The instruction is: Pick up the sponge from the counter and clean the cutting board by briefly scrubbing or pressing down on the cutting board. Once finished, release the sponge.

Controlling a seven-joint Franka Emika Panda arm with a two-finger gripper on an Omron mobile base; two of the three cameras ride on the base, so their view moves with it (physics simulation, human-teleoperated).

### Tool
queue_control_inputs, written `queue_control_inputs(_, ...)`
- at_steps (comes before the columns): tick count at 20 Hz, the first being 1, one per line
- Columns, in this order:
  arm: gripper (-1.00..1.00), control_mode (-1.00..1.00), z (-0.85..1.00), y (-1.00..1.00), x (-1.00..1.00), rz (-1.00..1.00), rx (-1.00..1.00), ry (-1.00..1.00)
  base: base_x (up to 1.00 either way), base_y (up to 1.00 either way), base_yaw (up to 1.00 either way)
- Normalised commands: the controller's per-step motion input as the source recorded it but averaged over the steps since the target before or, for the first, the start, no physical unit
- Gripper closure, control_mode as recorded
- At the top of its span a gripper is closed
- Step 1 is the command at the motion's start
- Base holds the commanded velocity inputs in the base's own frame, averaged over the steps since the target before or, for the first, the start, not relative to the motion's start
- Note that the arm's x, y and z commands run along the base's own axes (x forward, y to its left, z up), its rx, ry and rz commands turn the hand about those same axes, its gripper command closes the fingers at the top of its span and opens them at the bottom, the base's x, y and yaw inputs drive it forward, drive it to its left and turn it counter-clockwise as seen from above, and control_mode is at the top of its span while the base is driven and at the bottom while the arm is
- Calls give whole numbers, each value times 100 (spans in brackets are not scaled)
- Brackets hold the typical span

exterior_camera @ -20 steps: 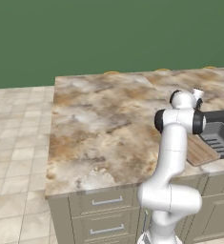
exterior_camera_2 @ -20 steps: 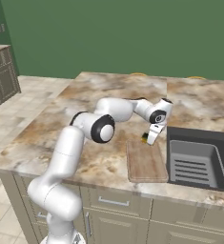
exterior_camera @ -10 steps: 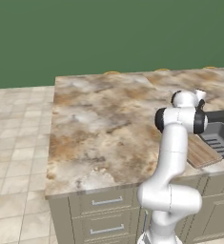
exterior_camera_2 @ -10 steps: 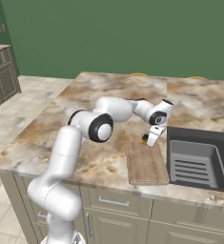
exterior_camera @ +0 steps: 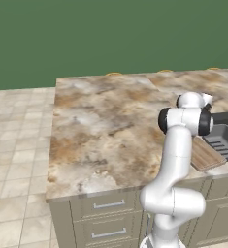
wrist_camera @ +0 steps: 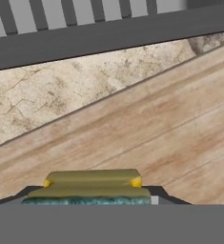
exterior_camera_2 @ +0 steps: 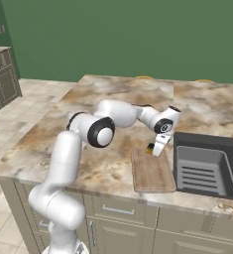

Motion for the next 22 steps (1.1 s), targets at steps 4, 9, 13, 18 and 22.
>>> queue_control_inputs(4, 100, -100, -7, 0, -21, 0, 0, 9, 0, 0, 0)
queue_control_inputs(9, 100, -100, -2, -14, -39, 0, 0, 8, 0, 0, 0)
queue_control_inputs(13, 100, -100, -10, -30, -60, 0, 2, -1, 0, 0, 0)
queue_control_inputs(18, 100, -100, -19, -31, -71, 0, 4, -10, 0, 0, 0)
queue_control_inputs(22, 100, -100, -25, -30, -73, 0, 4, -8, 0, 0, 0)
